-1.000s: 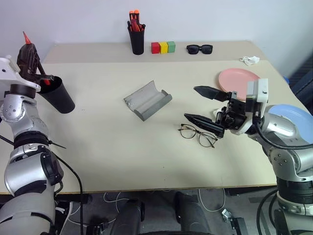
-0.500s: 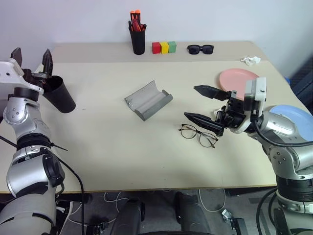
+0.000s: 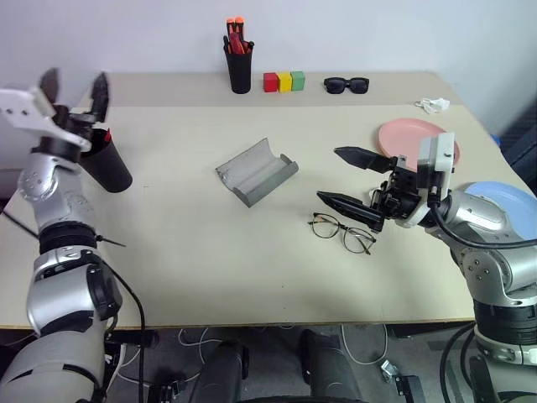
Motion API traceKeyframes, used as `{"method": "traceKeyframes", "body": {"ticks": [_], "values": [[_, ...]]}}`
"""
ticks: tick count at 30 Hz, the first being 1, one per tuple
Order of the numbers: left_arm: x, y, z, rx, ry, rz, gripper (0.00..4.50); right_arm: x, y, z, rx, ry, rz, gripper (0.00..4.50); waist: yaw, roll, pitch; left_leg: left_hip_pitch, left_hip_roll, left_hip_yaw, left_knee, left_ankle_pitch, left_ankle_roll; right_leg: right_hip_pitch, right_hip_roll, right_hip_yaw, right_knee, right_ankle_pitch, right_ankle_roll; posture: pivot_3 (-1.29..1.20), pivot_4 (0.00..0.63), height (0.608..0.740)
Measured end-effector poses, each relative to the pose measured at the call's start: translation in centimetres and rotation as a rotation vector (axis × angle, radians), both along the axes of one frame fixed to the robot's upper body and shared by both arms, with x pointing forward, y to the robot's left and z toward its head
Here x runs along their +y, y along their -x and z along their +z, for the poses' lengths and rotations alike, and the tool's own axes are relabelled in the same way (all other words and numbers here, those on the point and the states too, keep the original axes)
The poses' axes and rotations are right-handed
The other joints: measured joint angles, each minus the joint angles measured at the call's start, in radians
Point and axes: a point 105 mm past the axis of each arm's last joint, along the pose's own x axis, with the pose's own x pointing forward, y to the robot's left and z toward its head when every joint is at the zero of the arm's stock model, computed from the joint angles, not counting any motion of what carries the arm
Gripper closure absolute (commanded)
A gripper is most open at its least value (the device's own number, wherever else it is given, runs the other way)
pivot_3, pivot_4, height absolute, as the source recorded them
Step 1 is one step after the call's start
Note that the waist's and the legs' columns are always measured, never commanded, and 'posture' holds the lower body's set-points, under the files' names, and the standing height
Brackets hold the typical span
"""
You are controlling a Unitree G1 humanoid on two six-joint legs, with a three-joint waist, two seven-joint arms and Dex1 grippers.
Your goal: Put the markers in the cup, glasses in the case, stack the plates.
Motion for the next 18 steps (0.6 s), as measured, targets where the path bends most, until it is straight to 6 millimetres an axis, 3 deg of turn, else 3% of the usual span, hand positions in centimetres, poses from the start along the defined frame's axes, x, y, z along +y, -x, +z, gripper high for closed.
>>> {"method": "traceKeyframes", "body": {"ticks": [2,4,6,11,18], "values": [[-4.9,0.1,-0.4,0.093,-0.083,-0.235,0.02,-0.4,-0.5,-0.2,-0.007,0.023,-0.031,0.0,-0.004,0.0,0.0,0.0,0.0,0.0,0.0,0.0,0.0,0.0,0.0,0.0,0.001,0.0,0.0,0.0,0.15,0.74],[-10.0,0.3,-2.2,0.233,-0.166,-0.443,0.02,-1.4,-1.4,-0.7,-0.019,0.08,-0.094,0.0,-0.007,0.0,0.0,0.001,0.0,0.001,0.0,0.0,0.001,0.0,0.0,0.001,0.001,0.0,0.0,0.0,0.15,0.74],[-12.4,0.3,-3.9,0.337,-0.166,-0.53,0.02,-2.4,-1.8,-1.7,-0.014,0.139,-0.146,0.0,-0.012,0.0,0.0,0.001,0.0,0.001,-0.001,-0.001,0.001,-0.001,0.001,0.001,0.0,0.0,0.0,0.0,0.15,0.74],[-14.3,-1.3,-7.6,0.542,-0.157,-0.508,0.02,-4.4,-1.6,-5.0,0.041,0.254,-0.228,0.0,-0.011,0.0,0.0,0.001,0.0,0.001,-0.001,-0.001,0.002,-0.001,0.001,0.001,-0.001,0.0,0.0,0.0,0.15,0.74],[-16.0,-2.7,-10.8,0.75,-0.142,-0.472,0.02,-4.3,0.0,-4.8,0.001,0.247,-0.267,0.0,-0.001,0.0,0.0,0.001,0.0,0.001,0.0,-0.001,0.002,0.0,0.001,0.001,-0.001,0.0,0.0,0.0,0.15,0.74]]}}
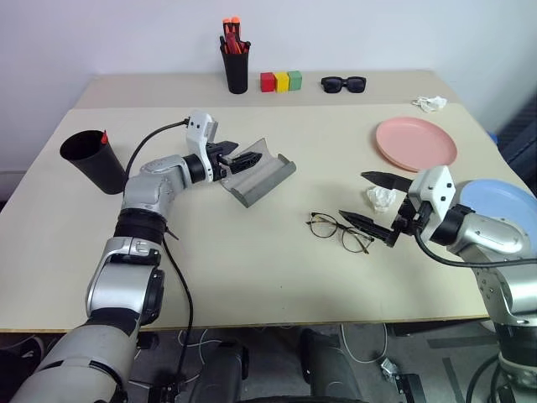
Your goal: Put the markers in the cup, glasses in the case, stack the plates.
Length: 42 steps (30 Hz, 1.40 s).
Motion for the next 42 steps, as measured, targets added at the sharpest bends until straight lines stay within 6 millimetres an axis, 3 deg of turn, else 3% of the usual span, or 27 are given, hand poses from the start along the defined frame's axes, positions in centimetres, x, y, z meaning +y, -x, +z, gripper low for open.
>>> {"method": "traceKeyframes", "body": {"ticks": [4,12,19,22,29,39,42], "values": [[-2.1,0.2,-1.3,0.12,0.043,-0.041,0.02,0.1,0.5,-0.2,-0.008,0.016,-0.01,0.0,-0.002,0.0,0.0,0.0,0.0,0.0,0.0,0.0,0.0,0.0,0.0,0.0,0.0,0.0,0.0,0.0,0.15,0.74],[-1.9,0.3,-3.1,0.177,-0.005,-0.061,0.02,-1.1,0.7,-1.5,0.008,0.048,-0.063,0.0,-0.003,0.0,0.0,0.0,0.0,0.0,0.0,0.0,0.0,0.0,0.0,0.0,0.0,0.0,0.0,0.0,0.15,0.74],[-3.4,0.8,-3.9,0.219,0.004,-0.124,0.02,-1.1,0.7,-1.4,-0.003,0.043,-0.08,0.0,-0.002,0.0,0.0,0.0,0.0,0.0,0.0,0.0,0.0,0.001,0.0,0.0,0.0,0.0,0.0,0.0,0.15,0.74],[-3.7,1.0,-4.3,0.234,0.0,-0.132,0.87,-1.1,0.9,-1.4,-0.006,0.043,-0.089,0.0,-0.003,0.0,0.0,0.0,0.0,0.0,0.0,0.0,0.0,0.001,0.0,0.0,0.0,0.0,0.0,0.0,0.15,0.74],[-3.6,0.5,-4.8,0.243,-0.011,-0.09,4.47,-1.2,1.0,-1.2,-0.017,0.041,-0.101,0.0,-0.002,0.0,0.0,0.0,0.0,0.0,0.0,0.0,0.0,0.001,0.0,0.0,0.0,0.0,0.0,0.0,0.15,0.74],[-3.0,0.6,-4.2,0.234,-0.023,-0.121,4.47,-0.9,0.7,-0.6,-0.044,0.035,-0.092,0.0,-0.003,0.0,0.0,0.0,0.0,0.0,0.0,0.0,0.0,0.001,0.0,0.0,0.0,0.0,0.0,0.0,0.15,0.74],[-1.6,0.7,-3.8,0.209,-0.06,-0.15,4.47,-0.8,0.7,-0.7,-0.04,0.033,-0.086,0.0,-0.007,0.0,0.0,0.0,0.0,0.0,0.0,0.0,0.0,0.0,0.0,0.0,0.0,0.0,0.0,0.0,0.15,0.74]]}}
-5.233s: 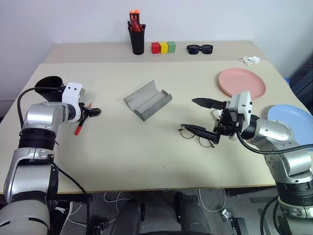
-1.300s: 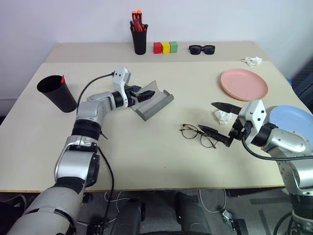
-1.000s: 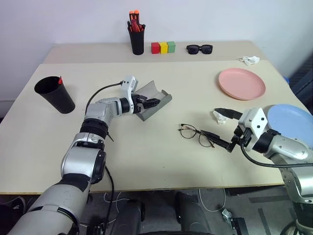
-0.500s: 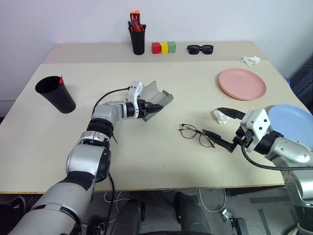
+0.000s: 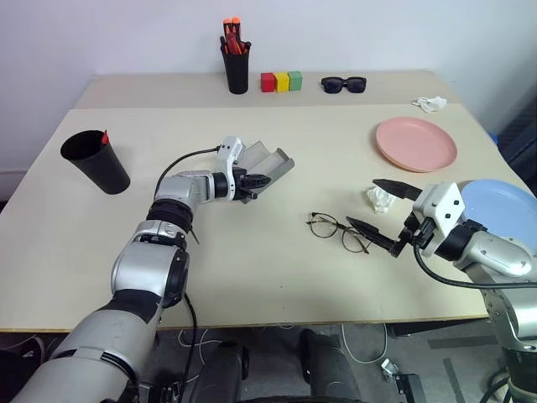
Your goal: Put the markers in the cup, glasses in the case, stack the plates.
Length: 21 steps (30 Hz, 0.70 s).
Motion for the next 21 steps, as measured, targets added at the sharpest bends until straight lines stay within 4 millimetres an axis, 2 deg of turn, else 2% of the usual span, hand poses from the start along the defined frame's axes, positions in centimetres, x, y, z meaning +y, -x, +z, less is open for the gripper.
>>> {"method": "traceKeyframes", "body": {"ticks": [4,8,13,21], "values": [[2.3,0.7,1.4,-0.078,-0.059,-0.11,4.47,0.1,-0.1,0.1,-0.002,0.0,0.005,0.0,0.002,0.0,0.0,0.0,0.0,0.0,0.0,0.0,0.0,0.0,0.0,0.0,0.0,0.0,0.0,0.0,0.15,0.74],[4.3,2.7,1.9,-0.15,-0.176,-0.343,4.47,0.4,-0.2,0.2,-0.007,0.002,0.018,0.0,0.005,0.0,0.0,-0.001,0.0,0.0,0.0,0.0,0.0,0.0,0.0,0.0,0.0,0.0,0.0,0.0,0.15,0.74],[4.5,4.4,1.2,-0.169,-0.214,-0.524,4.47,0.5,-0.1,0.2,-0.004,0.006,0.027,0.0,0.007,0.0,0.0,-0.001,0.0,0.0,0.001,0.0,0.0,0.0,0.0,0.0,0.0,0.0,0.0,0.0,0.15,0.74],[3.6,4.9,0.4,-0.22,-0.316,-0.651,4.47,0.6,-0.4,0.7,-0.013,0.01,0.044,0.0,0.003,0.0,0.0,-0.001,0.0,0.0,0.001,0.0,0.001,0.0,0.0,0.0,0.0,0.0,0.0,0.0,0.15,0.74]]}}
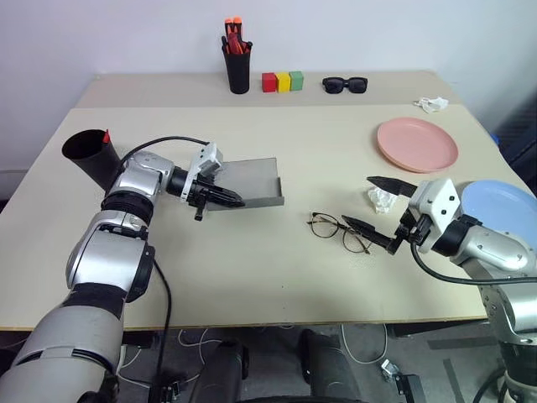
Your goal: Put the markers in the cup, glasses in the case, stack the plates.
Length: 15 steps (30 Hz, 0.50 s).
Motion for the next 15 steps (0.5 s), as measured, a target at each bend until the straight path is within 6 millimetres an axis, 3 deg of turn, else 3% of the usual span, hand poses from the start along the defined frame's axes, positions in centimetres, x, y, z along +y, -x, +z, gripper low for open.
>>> {"method": "traceKeyframes", "body": {"ticks": [11,15], "values": [[-0.5,0.4,-0.9,-0.036,-0.017,-0.064,4.47,-0.1,0.0,-0.5,0.036,0.004,0.002,0.0,0.0,0.0,0.0,0.0,0.0,0.0,0.0,0.0,0.0,0.0,0.0,0.0,0.0,0.0,0.0,0.0,0.15,0.74],[-0.5,0.5,-1.2,0.0,-0.003,-0.044,3.24,-0.1,0.1,-0.5,0.037,0.005,0.006,0.0,0.0,0.0,0.0,0.0,0.0,0.0,0.0,0.0,0.001,0.0,0.0,0.0,0.0,0.0,0.0,0.0,0.15,0.74]]}}
